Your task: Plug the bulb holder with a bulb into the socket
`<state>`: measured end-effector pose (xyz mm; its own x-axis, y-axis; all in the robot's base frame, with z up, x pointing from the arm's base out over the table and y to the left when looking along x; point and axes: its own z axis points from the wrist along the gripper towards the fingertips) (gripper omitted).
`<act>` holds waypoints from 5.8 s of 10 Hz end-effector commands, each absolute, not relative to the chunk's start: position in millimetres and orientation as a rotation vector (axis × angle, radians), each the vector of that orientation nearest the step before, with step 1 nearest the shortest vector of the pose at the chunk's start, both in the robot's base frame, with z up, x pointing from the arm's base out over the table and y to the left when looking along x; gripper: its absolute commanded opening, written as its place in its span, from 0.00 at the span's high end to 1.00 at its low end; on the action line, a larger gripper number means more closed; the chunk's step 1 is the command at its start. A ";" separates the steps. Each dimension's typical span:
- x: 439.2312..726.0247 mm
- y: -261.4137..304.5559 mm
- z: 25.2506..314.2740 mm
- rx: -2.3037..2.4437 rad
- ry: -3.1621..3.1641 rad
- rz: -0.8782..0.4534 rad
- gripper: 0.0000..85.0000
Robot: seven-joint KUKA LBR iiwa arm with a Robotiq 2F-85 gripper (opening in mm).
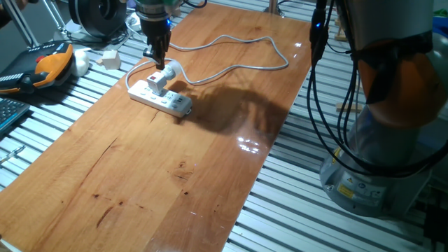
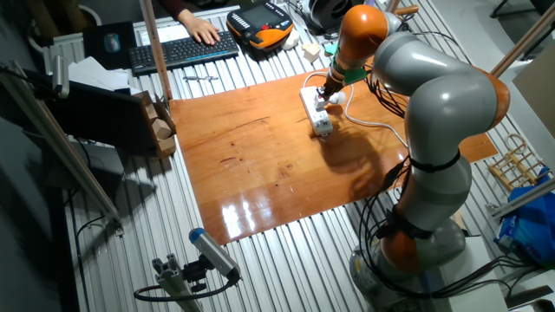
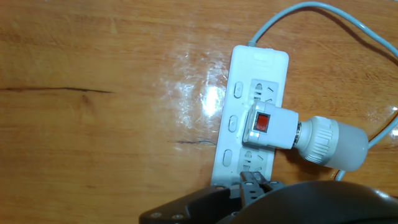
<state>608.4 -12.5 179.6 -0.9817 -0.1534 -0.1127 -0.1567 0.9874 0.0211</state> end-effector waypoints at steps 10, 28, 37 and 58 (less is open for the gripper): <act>608.7 -13.2 179.5 -0.225 3.015 0.041 1.00; 608.6 -12.9 177.5 -0.258 3.038 -0.009 1.00; 608.8 -12.8 176.8 -0.245 3.033 0.002 1.00; 609.9 -12.8 176.5 -0.237 3.020 -0.006 1.00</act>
<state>609.9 -12.8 176.4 -0.9814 -0.1559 -0.1116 -0.1555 0.9878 -0.0128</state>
